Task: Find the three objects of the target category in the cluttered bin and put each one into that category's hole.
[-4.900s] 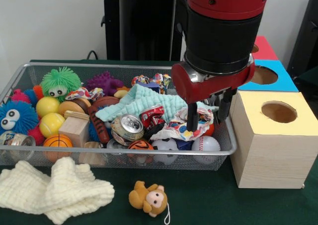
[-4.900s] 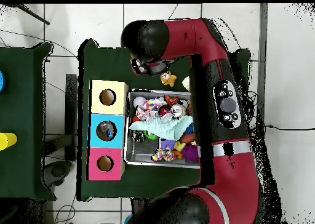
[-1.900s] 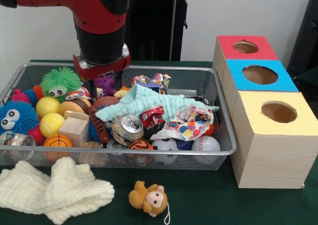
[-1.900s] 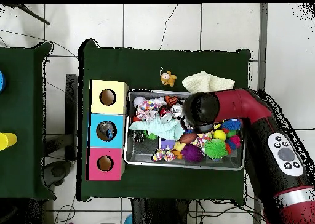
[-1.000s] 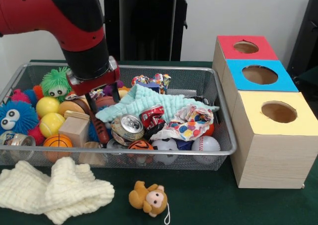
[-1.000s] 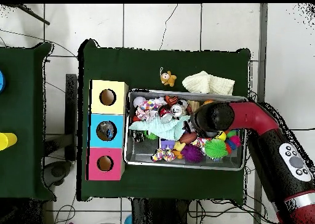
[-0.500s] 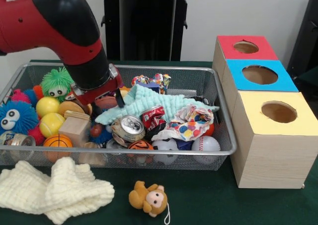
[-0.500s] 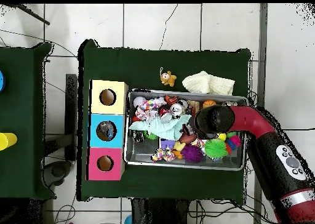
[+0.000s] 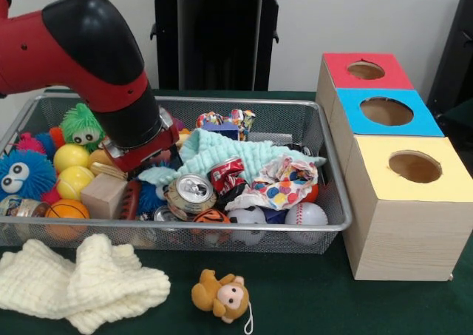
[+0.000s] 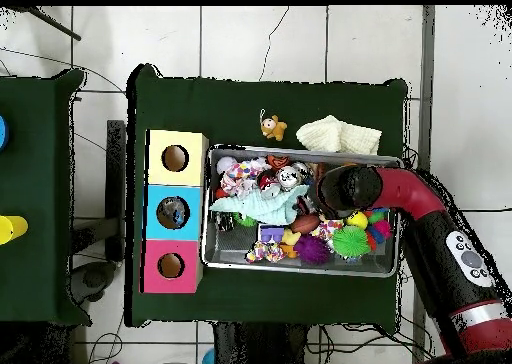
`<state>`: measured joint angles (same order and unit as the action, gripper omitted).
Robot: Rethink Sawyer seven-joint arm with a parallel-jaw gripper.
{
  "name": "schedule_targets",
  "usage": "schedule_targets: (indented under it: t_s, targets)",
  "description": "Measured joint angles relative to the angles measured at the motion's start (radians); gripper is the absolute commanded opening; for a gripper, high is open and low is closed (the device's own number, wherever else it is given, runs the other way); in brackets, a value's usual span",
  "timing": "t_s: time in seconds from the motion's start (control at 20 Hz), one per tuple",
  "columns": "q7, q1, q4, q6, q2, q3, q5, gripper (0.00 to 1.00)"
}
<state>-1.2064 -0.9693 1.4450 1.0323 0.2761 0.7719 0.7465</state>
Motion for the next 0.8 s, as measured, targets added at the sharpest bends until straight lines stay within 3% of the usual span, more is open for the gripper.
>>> schedule_targets:
  t_s: [0.05,0.1,0.8]
  targets:
    - [0.0,0.0,-0.002,0.0,-0.004,0.001,0.0,1.0]
    - [0.0,0.0,-0.005,0.0,-0.009,0.002,-0.001,0.0]
    - [0.0,0.0,-0.005,0.0,-0.041,0.006,-0.001,0.0]
